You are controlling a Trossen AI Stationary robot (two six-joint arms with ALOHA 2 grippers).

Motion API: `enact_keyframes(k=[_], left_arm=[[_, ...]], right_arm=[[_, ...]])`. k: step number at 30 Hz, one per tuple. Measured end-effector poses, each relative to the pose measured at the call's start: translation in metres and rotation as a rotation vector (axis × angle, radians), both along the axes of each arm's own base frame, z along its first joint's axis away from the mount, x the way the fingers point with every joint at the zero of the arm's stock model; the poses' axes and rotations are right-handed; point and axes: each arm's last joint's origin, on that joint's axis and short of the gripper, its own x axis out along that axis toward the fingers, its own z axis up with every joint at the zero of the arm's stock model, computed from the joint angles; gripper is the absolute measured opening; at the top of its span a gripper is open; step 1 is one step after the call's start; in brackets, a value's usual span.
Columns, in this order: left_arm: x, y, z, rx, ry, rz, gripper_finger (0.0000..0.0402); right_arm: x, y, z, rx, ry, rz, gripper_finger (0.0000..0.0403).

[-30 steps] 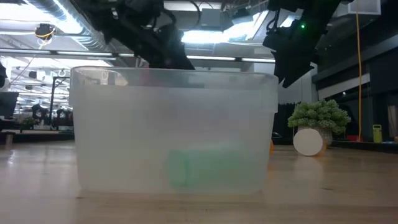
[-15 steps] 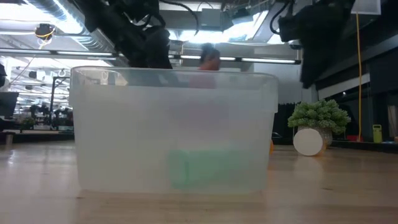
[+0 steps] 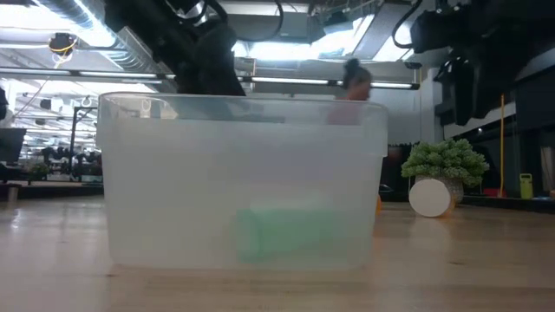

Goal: Pick and place medicine bottles into bin by pill shape (circle, oval)
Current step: Put the large orange pill bottle into the red bin

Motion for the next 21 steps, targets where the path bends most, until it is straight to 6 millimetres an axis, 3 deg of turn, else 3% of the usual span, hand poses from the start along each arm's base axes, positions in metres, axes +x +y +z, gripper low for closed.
enact_keyframes(k=[4,8,12,21], left_arm=[[0.0,-0.007,0.0,0.002,0.0,-0.023,0.0278],[0.0,-0.013,0.0,0.004,0.006,-0.045,0.0278],[-0.001,-0.018,-0.002,0.027,0.037,-0.084,0.0278],[-0.001,-0.022,-0.002,0.046,0.038,-0.11,0.0278]], right_arm=[[0.004,0.0,-0.006,-0.059,0.023,0.143,0.0215],[0.01,0.001,-0.031,-0.102,0.076,0.265,0.0215],[0.015,-0.001,-0.057,-0.215,0.149,0.265,0.0215],[0.034,0.001,-0.087,-0.302,0.209,0.469,0.0215]])
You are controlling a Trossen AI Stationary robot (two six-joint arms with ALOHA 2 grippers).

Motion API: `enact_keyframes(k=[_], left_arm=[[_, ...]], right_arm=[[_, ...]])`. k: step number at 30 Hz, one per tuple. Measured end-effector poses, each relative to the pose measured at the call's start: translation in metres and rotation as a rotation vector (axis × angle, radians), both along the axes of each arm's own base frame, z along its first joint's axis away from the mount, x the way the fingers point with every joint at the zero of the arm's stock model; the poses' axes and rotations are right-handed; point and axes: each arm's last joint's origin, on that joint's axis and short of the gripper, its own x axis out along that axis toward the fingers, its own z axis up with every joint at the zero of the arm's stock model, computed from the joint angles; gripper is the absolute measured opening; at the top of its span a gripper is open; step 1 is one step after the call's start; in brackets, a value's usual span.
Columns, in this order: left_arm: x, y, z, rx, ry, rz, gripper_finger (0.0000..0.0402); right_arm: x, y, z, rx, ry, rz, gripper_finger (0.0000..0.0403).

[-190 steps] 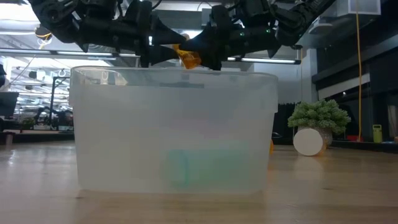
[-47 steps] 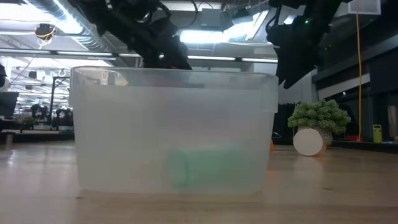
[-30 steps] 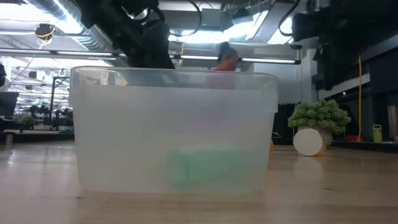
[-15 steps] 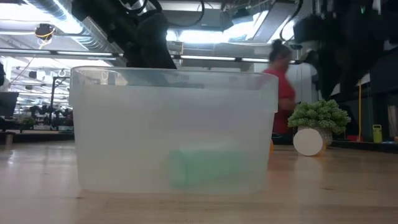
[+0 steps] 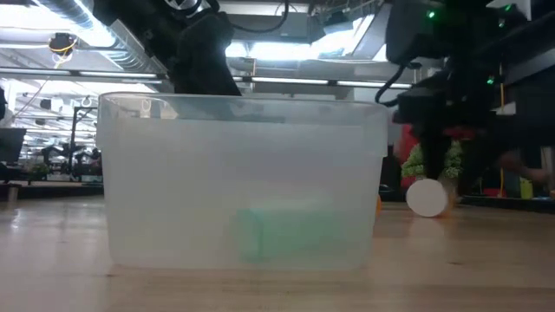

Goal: Pick and place medicine bottles into bin by pill shape (circle, oval)
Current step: Put the large orange pill bottle into the red bin

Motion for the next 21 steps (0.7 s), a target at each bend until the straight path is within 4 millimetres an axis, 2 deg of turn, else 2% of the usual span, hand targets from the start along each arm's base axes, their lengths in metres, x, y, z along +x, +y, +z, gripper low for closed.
enact_keyframes(k=[6,12,16,21], left_arm=[[0.0,0.0,0.0,0.002,0.0,0.001,0.0278],[0.0,0.0,0.0,0.002,0.001,0.002,0.0278],[-0.001,0.001,0.0,0.011,0.008,0.012,0.0278],[-0.001,0.001,0.0,0.02,0.008,0.022,0.0278]], right_arm=[[0.016,0.001,-0.017,-0.008,-0.018,0.086,0.0215],[0.022,-0.004,-0.035,0.05,0.022,0.002,0.0214],[0.021,-0.007,-0.031,0.056,-0.025,-0.12,0.0194],[0.021,-0.013,-0.013,0.055,-0.154,-0.218,0.0176]])
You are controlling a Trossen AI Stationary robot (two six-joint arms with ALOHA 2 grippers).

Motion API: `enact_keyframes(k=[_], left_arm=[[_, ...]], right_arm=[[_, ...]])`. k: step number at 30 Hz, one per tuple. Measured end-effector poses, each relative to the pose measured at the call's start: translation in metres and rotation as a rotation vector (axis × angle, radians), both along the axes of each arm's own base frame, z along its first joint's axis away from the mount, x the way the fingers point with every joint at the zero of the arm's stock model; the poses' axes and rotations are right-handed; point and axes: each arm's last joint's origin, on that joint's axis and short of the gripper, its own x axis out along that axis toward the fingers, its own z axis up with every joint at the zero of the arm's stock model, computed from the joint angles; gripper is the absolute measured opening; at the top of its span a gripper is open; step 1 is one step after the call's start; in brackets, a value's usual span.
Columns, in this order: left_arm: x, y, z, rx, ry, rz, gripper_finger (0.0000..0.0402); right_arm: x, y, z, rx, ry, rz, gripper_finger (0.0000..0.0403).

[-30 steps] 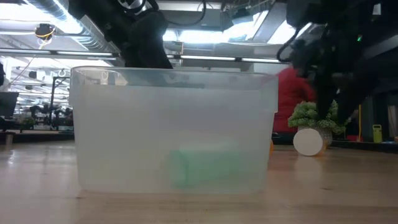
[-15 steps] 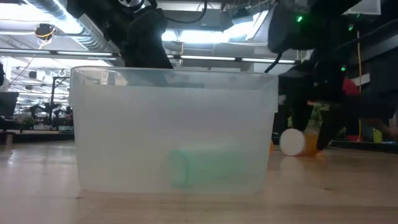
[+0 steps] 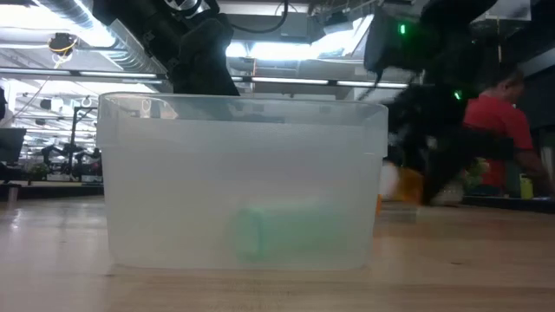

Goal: Pick and place medicine bottles into bin by pill shape (circle, oval)
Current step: Put the large orange pill bottle into the red bin

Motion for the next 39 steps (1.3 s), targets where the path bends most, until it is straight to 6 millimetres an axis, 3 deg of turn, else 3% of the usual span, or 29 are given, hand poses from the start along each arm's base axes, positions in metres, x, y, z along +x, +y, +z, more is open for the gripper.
enact_keyframes(k=[5,9,18,22,28,39], left_arm=[[0.0,0.001,0.0,0.014,-0.001,0.017,0.0278],[0.0,0.0,0.0,0.014,-0.001,0.016,0.0278],[0.0,0.0,0.0,0.014,0.0,0.015,0.0278],[0.0,0.0,0.0,0.014,0.002,0.015,0.0278],[0.0,0.0,0.0,0.014,0.002,0.015,0.0278],[0.0,0.0,0.0,0.014,0.003,0.015,0.0278]], right_arm=[[0.002,-0.016,0.028,-0.105,-0.196,-0.115,0.0184],[0.011,-0.041,0.05,-0.143,-0.415,-0.228,0.018],[0.044,-0.108,0.073,0.039,-0.916,-0.338,0.0183],[0.06,-0.126,0.063,0.099,-1.039,-0.311,0.0184],[0.076,-0.14,0.031,0.128,-1.074,-0.322,0.0185],[0.079,-0.151,0.004,0.166,-1.033,-0.419,0.0208]])
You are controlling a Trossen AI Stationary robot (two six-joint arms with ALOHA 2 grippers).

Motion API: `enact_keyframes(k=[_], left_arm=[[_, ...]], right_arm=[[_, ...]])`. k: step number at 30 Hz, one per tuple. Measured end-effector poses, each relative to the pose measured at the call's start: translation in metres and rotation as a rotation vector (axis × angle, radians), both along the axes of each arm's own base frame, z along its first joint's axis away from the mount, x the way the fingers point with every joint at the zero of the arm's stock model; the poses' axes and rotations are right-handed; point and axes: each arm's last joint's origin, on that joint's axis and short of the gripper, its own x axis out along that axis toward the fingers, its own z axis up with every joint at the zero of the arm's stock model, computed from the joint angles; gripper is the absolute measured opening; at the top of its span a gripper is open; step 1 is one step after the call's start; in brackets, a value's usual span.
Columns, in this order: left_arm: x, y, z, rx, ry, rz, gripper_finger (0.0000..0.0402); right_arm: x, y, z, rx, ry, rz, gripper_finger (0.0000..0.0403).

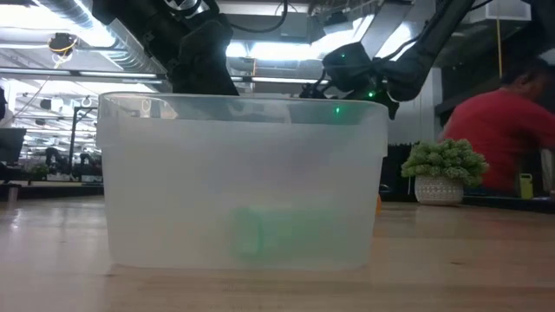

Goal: Pick and place medicine bottles into bin by pill shape (circle, oval)
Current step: Put the large orange pill bottle into the red bin

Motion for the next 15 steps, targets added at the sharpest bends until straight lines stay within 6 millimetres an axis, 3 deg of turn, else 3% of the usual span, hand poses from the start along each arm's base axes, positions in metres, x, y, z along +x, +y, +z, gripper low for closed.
enact_keyframes(k=[6,15], left_arm=[[0.0,0.0,0.0,0.0,0.0,0.0,0.0278],[0.0,0.0,0.0,0.0,0.0,0.0,0.0278]], right_arm=[[0.0,0.0,0.0003,0.0,-0.001,0.0,0.0245],[-0.0006,0.0006,0.0026,0.03,-0.016,-0.009,0.0252]])
